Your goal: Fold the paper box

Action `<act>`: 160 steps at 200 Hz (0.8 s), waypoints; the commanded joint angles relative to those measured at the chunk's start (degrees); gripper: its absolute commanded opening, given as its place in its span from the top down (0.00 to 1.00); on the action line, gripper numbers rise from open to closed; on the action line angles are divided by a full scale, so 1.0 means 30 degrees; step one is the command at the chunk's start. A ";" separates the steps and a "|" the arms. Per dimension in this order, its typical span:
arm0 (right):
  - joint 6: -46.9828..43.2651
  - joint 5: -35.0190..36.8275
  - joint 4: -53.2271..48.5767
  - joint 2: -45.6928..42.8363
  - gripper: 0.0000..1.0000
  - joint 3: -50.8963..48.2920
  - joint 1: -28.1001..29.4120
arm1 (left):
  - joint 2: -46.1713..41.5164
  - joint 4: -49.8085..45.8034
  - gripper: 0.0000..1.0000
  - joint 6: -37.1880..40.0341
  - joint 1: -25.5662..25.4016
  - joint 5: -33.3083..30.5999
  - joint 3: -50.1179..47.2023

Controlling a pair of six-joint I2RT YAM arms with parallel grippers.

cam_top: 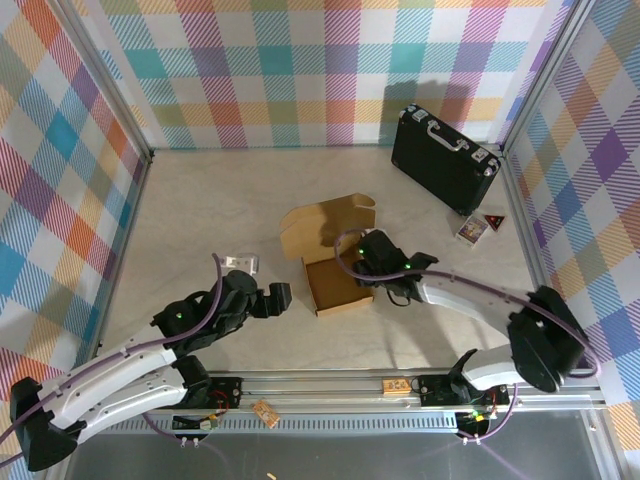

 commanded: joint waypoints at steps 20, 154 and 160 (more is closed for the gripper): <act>-0.3807 0.1382 0.2257 -0.3928 0.35 -0.1995 -0.0358 | -0.0623 0.0115 0.05 0.1521 -0.0050 -0.1314 0.0613; -0.4417 -1.1190 0.9520 -0.6199 0.15 -0.4838 -0.8456 | 0.0504 0.2359 0.10 0.2819 0.4550 0.2284 0.1579; -0.4615 -1.1769 0.9664 -0.5530 0.15 -0.4511 -0.8559 | 0.0862 0.2712 0.10 0.2892 0.5020 0.3026 0.1623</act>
